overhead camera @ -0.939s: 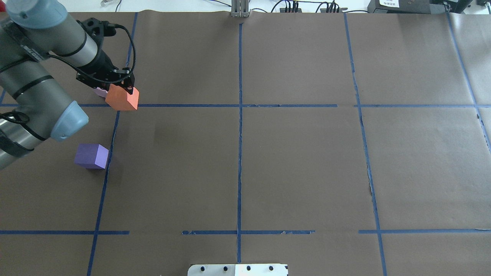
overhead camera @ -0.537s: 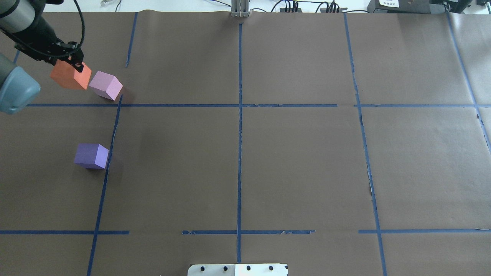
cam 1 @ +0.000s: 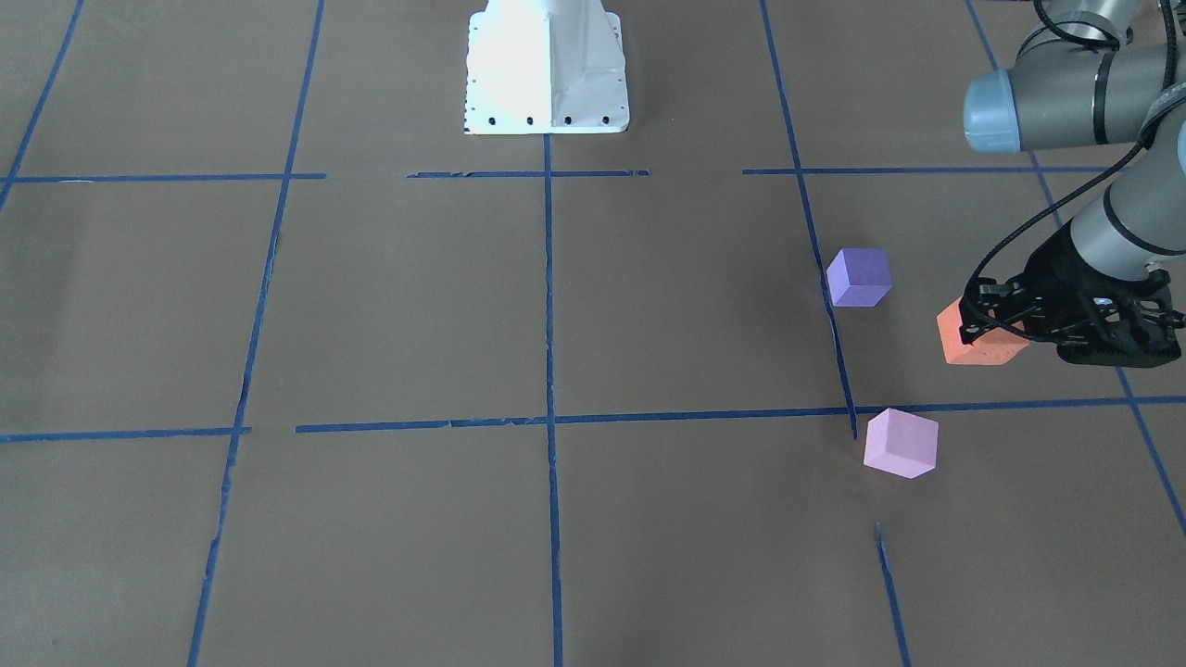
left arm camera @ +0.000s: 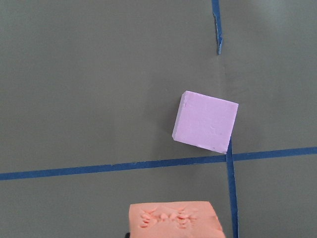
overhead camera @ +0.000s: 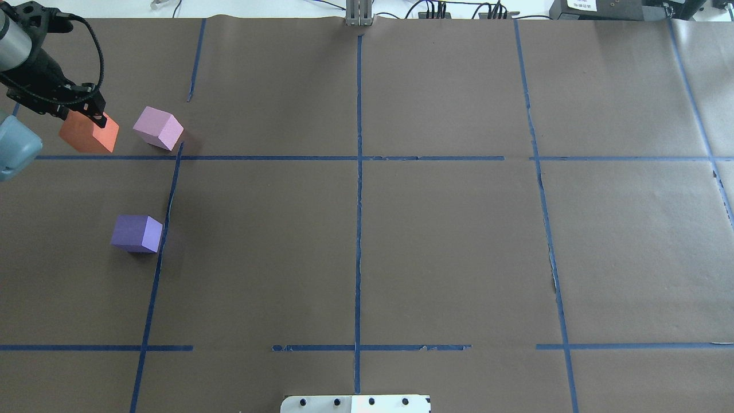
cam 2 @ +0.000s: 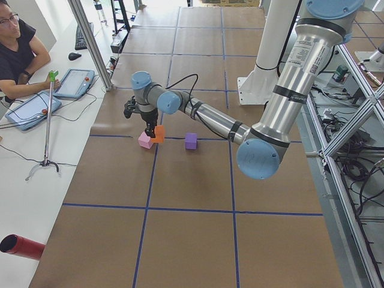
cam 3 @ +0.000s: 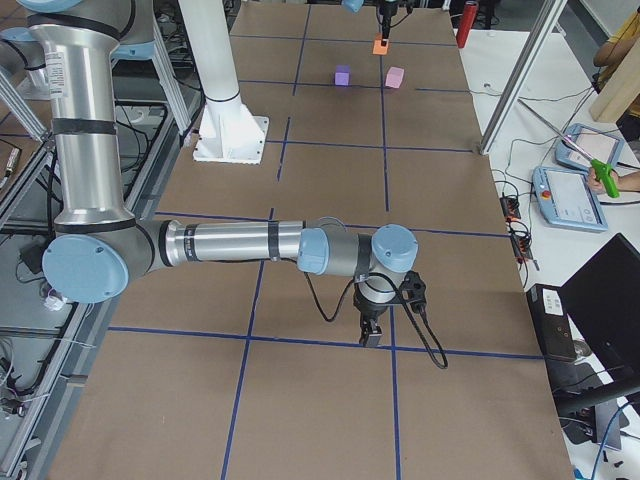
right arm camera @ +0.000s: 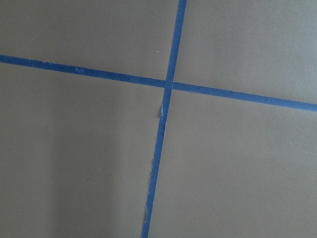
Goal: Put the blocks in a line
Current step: 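Carry the orange cube with the left gripper toward the pink cube, then lower the orange cube between the pink and purple cubes, open left gripper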
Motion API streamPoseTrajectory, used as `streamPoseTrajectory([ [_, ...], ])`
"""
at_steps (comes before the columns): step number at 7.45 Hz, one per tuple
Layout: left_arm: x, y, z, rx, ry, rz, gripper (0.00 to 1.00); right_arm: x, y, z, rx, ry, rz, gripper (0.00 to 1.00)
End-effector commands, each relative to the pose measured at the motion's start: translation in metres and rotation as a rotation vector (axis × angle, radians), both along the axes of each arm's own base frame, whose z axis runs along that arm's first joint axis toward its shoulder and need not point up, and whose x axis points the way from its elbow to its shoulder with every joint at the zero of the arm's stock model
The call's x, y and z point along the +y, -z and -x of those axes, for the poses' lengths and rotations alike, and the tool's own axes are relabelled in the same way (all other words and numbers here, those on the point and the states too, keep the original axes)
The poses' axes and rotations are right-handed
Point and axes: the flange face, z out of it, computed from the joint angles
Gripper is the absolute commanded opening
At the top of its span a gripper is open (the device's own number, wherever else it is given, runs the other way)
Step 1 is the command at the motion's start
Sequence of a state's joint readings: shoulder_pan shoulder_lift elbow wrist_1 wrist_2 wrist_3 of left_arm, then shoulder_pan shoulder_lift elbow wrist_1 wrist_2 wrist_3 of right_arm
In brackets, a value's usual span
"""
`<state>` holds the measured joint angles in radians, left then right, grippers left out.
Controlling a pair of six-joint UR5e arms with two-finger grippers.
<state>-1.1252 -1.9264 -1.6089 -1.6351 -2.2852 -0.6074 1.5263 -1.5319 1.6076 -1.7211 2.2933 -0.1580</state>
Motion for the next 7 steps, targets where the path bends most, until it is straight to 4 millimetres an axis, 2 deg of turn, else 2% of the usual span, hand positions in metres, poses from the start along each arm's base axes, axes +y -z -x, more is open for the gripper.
streamPoseTrajectory([
  [1, 0.007, -0.015, -0.050, 0.060, 0.027, 0.034, 0.12, 0.000, 0.000, 0.000, 0.000, 0.000, 0.001, 1.00],
  [2, 0.021, -0.016, -0.080, 0.060, -0.018, 0.040, 0.12, 0.000, 0.000, 0.000, 0.000, 0.000, 0.001, 1.00],
  [3, 0.030, -0.017, -0.098, 0.057, -0.047, 0.039, 0.12, 0.000, 0.000, 0.000, 0.000, 0.000, 0.001, 1.00],
  [7, 0.033, -0.051, -0.100, 0.036, -0.058, 0.050, 0.12, 0.000, 0.000, 0.000, 0.000, 0.000, 0.001, 1.00],
])
